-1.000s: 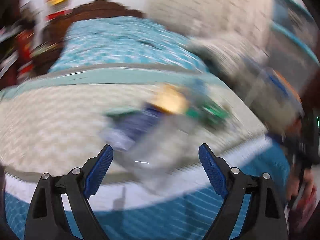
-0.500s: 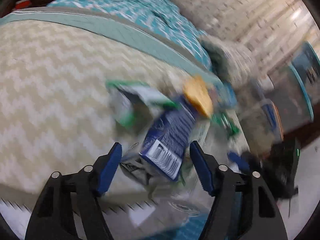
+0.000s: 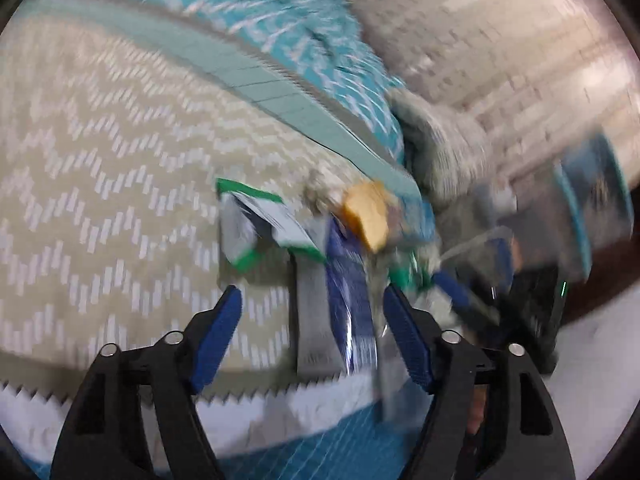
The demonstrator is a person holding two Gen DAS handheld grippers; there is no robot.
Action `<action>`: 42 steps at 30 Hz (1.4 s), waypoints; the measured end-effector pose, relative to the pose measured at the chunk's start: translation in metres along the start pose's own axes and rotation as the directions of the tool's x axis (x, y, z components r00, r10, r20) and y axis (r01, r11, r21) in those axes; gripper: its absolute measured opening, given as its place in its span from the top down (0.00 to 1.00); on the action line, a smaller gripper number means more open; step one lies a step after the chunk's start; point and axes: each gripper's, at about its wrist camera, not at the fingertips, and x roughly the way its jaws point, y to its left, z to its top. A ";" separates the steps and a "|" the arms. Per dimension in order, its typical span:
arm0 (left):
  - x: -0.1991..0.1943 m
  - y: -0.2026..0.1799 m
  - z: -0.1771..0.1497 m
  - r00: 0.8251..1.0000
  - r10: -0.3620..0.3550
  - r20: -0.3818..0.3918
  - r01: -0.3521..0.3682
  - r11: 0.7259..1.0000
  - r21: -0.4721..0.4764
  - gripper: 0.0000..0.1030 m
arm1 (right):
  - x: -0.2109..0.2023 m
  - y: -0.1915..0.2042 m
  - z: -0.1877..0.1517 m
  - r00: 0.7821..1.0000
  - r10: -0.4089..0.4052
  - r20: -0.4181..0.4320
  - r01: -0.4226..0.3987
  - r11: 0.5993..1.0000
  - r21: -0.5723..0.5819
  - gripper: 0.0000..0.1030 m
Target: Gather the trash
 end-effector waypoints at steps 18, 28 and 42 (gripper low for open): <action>0.063 0.031 0.017 0.998 -0.052 -0.044 0.041 0.974 -0.223 0.95 | 0.095 -0.031 0.054 0.968 -0.168 -0.185 0.183 0.981 0.067 0.81; -0.026 0.018 -0.012 0.987 -0.098 0.125 0.112 0.987 -0.116 0.95 | 0.002 0.019 0.018 0.999 -0.029 -0.021 0.027 0.997 -0.070 0.91; -0.042 -0.069 -0.131 0.987 -0.135 -0.090 0.155 0.944 0.291 0.95 | -0.151 -0.059 -0.130 0.992 -0.083 0.098 0.075 0.993 0.087 0.87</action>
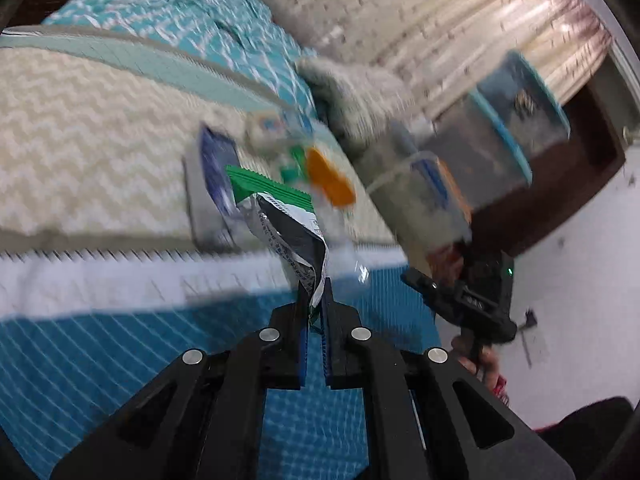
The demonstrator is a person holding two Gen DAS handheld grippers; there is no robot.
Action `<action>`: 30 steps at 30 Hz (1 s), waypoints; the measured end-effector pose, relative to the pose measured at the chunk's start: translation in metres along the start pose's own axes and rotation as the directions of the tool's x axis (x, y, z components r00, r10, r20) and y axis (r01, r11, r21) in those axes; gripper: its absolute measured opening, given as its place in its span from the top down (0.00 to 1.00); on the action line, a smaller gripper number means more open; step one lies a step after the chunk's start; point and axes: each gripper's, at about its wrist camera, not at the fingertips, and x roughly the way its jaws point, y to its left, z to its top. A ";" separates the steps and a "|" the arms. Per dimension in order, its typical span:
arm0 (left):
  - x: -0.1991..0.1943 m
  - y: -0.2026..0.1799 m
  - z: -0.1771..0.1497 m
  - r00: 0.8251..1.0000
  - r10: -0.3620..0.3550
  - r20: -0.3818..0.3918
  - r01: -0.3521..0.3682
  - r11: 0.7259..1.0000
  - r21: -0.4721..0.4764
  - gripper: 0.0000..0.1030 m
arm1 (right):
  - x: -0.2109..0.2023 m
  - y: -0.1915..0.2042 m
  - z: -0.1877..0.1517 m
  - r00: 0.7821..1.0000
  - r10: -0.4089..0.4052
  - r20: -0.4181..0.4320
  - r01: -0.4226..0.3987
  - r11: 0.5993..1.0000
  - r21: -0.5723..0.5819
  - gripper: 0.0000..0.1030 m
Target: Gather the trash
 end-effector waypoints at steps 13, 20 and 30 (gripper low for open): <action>0.032 -0.004 -0.023 0.990 0.103 -0.092 -0.103 0.995 0.007 0.95 | 0.047 -0.009 0.050 0.997 -0.043 0.059 0.044 0.999 -0.020 0.38; 0.035 0.007 -0.021 0.990 0.100 -0.103 -0.103 0.994 -0.025 0.95 | 0.111 0.017 0.083 0.987 -0.156 -0.042 0.139 0.953 -0.271 0.40; 0.040 0.004 -0.018 0.988 0.111 -0.112 -0.114 0.993 -0.024 0.95 | 0.144 0.040 0.063 0.974 -0.152 -0.169 0.068 0.904 -0.422 0.88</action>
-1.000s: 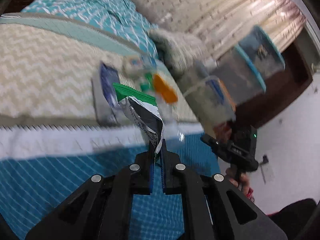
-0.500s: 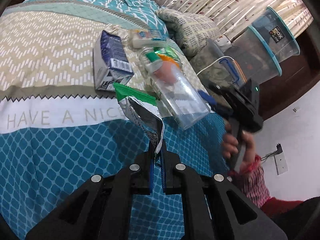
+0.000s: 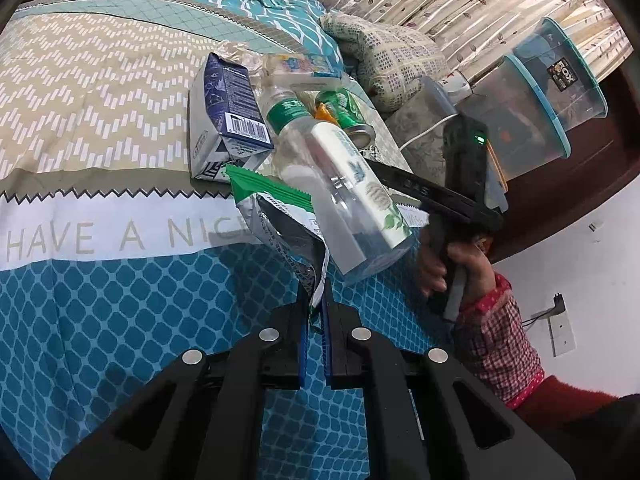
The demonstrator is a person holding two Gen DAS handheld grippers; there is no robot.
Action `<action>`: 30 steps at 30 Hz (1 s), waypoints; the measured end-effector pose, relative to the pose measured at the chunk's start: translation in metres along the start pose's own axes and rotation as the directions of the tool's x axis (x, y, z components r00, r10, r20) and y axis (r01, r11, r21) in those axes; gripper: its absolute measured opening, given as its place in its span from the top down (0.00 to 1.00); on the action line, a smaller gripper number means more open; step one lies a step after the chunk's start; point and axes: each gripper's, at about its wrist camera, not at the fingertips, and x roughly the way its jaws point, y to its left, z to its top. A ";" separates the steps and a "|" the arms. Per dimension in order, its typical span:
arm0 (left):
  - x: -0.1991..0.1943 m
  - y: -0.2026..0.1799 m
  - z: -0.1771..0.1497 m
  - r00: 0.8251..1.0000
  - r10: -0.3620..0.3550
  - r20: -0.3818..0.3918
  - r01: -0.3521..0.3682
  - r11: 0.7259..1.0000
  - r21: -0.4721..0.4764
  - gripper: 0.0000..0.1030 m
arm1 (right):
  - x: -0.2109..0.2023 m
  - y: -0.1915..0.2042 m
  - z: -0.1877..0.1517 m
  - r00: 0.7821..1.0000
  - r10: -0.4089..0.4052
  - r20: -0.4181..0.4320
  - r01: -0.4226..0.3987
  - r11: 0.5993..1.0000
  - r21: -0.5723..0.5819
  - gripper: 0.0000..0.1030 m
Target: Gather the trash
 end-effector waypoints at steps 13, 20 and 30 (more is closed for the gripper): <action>-0.028 -0.048 0.017 0.996 -0.073 0.060 0.065 0.990 0.121 0.95 | -0.126 -0.016 -0.090 0.969 0.054 0.242 -0.097 0.980 0.173 0.86; -0.012 -0.082 0.017 0.995 -0.096 0.030 0.089 0.981 0.173 0.95 | -0.101 -0.067 -0.090 0.935 0.226 0.275 -0.334 0.825 0.456 0.23; -0.011 -0.064 0.015 0.997 -0.076 0.014 0.073 0.986 0.147 0.95 | -0.001 -0.074 -0.060 0.879 0.414 0.236 -0.444 0.531 0.722 0.59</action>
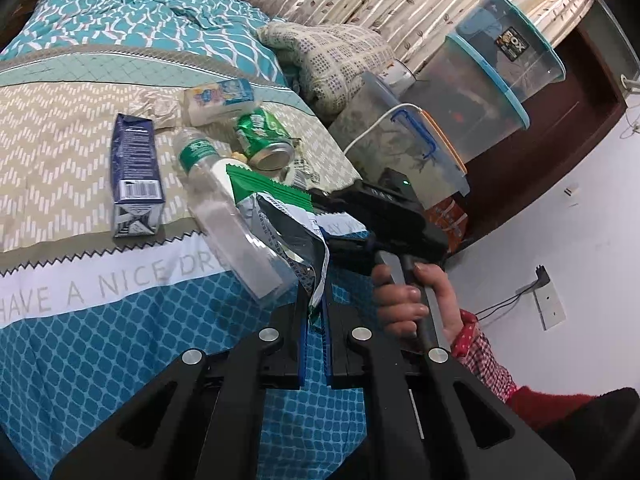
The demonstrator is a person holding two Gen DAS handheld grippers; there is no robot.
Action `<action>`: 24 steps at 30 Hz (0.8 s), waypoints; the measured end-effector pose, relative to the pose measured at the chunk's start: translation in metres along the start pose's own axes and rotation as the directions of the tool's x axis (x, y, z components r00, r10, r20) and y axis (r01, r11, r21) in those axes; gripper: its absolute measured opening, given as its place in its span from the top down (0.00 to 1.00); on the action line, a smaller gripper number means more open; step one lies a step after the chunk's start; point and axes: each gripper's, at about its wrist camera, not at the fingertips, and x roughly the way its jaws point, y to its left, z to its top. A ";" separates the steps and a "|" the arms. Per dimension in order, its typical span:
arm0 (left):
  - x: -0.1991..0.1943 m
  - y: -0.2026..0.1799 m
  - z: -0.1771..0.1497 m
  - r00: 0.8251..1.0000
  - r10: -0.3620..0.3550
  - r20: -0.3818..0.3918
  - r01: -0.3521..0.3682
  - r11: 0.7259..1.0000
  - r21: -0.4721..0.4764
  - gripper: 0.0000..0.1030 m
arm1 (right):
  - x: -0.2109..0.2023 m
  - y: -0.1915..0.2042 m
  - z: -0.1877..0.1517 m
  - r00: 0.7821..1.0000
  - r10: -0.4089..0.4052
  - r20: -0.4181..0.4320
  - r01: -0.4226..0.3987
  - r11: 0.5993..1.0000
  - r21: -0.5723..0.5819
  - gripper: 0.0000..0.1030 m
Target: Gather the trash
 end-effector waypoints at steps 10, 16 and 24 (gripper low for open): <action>-0.001 0.013 0.001 1.000 0.002 0.007 -0.001 1.000 -0.024 0.95 | 0.023 0.005 0.009 0.995 -0.070 0.075 0.066 0.996 0.053 0.83; 0.006 0.009 0.004 1.000 0.001 -0.009 -0.001 1.000 -0.019 0.95 | 0.000 0.010 0.001 0.987 -0.104 0.124 0.113 0.991 -0.065 0.86; 0.041 -0.033 0.017 0.997 -0.033 -0.068 0.038 0.997 0.071 0.95 | -0.100 -0.011 -0.030 0.954 -0.123 0.272 0.168 0.974 -0.152 0.88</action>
